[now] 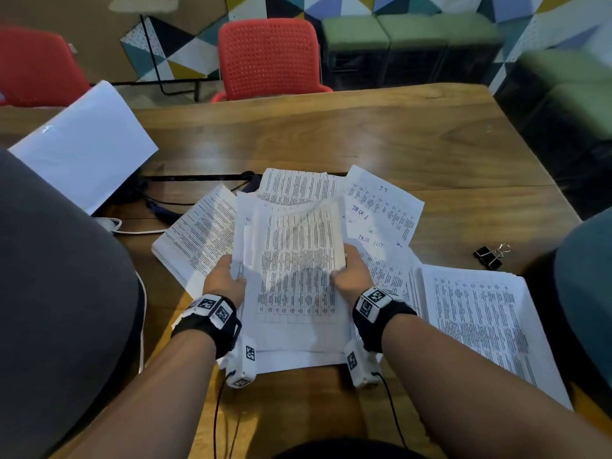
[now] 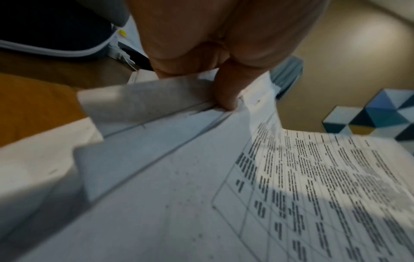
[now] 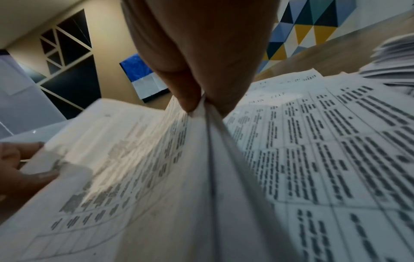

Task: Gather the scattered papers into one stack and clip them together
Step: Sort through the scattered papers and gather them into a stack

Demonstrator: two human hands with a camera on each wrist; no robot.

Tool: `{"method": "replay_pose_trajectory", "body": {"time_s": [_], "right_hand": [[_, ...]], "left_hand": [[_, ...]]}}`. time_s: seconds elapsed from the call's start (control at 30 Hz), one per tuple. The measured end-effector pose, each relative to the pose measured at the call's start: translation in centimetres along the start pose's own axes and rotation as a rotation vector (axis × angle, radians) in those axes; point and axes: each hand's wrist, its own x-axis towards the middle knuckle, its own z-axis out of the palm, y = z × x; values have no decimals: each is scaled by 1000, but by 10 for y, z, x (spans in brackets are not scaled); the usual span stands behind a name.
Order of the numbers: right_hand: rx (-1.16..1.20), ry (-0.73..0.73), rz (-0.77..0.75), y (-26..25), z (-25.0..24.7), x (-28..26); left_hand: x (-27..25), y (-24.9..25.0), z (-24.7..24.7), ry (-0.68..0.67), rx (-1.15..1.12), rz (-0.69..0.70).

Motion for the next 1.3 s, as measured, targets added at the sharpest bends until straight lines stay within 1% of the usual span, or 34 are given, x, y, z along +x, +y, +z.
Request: {"method": "replay_pose_trajectory", "body": {"time_s": [0.07, 0.13, 0.27, 0.37, 0.4, 0.47, 0.5, 0.53, 0.6, 0.67, 0.7, 0.77, 0.8, 0.87, 0.9, 0.93, 1.0, 1.07, 1.13, 1.2, 1.3], "right_hand": [[27, -14, -19, -13, 0, -2], [55, 1, -51, -26, -2, -4], [224, 12, -100, -53, -3, -6], [243, 19, -128, -70, 3, -5], [231, 28, -134, -73, 6, -4], [225, 33, -127, -74, 12, -1], [230, 38, -118, -71, 14, 0], [236, 44, -110, -69, 15, 1], [241, 57, -98, -66, 15, -2], [248, 71, -108, -68, 10, -8], [258, 68, -113, -69, 7, -10], [293, 34, -95, -74, -2, -15], [348, 9, -75, -78, -6, -16], [466, -47, -44, -88, -16, -19], [475, -78, -32, -95, -20, -22], [480, -110, -52, -103, -24, -26], [569, -138, -180, -124, -34, -37], [618, -122, -297, -139, -40, -43], [572, -88, -373, -144, -39, -47], [535, -82, -387, -139, -37, -52], [419, -23, -400, -120, -32, -59]], "left_hand": [[-7, 6, -14, 81, -56, 32], [-12, 12, -33, 131, -139, 63], [-24, 24, -58, 133, -404, 176], [-31, 28, -64, 151, -426, 221], [-33, 29, -64, 148, -467, 232], [-41, 33, -66, 63, -623, 220], [-46, 37, -67, 22, -666, 217], [-48, 38, -66, -4, -666, 234], [-55, 45, -67, -5, -500, 289], [-57, 50, -68, 70, -258, 323], [-57, 52, -69, 112, -232, 335], [-57, 53, -73, 151, -327, 366], [-56, 54, -75, 161, -390, 389], [-58, 55, -80, 146, -538, 420], [-57, 54, -83, 146, -584, 425], [-58, 55, -85, 154, -602, 427], [-53, 53, -87, 171, -657, 402], [-49, 52, -87, 183, -735, 376], [-50, 54, -87, 178, -777, 385], [-50, 53, -83, 176, -750, 389], [-49, 48, -71, 189, -706, 320]]}}
